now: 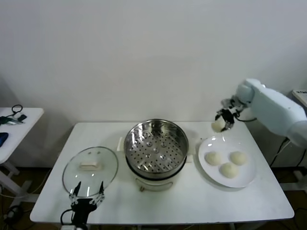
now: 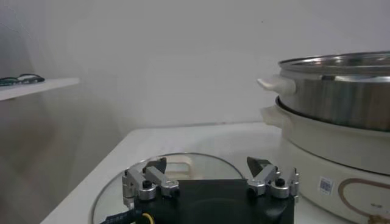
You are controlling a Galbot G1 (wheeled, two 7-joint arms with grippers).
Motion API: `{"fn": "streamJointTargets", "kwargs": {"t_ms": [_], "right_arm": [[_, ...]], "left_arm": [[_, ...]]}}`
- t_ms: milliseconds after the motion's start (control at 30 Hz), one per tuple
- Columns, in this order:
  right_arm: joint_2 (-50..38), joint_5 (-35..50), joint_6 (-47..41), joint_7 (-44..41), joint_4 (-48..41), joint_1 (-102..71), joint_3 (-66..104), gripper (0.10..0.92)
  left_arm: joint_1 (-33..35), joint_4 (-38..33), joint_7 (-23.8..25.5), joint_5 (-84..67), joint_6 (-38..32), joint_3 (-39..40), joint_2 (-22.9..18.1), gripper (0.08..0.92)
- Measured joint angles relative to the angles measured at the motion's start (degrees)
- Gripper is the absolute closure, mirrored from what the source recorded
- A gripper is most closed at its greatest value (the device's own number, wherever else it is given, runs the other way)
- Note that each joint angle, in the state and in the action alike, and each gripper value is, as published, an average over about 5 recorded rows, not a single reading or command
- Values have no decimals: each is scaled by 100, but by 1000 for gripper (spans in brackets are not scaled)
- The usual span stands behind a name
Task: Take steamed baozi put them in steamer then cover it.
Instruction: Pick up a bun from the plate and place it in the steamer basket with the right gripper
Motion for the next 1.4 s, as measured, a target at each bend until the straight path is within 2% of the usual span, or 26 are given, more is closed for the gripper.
{"fn": "streamJointTargets", "kwargs": {"t_ms": [233,467,1067,1400], "right_arm": [[330,646,575,168,1190,1019,-870,347],[943,484,1217,398,1573,1129,-1173,347],[2128,-1158,2219,841,240,-238,-938,347],[2512,-1586,2423,1024,-471,-653,-708,335]], "left_arm": [[0,-43,0,2,13,12,35,177],[-41,-93,2,-17,42,-28,58,177],[-27,-150,-18,-129,42,-61,74,177],[-44,-163,-27,-146,50,-67,73,177]]}}
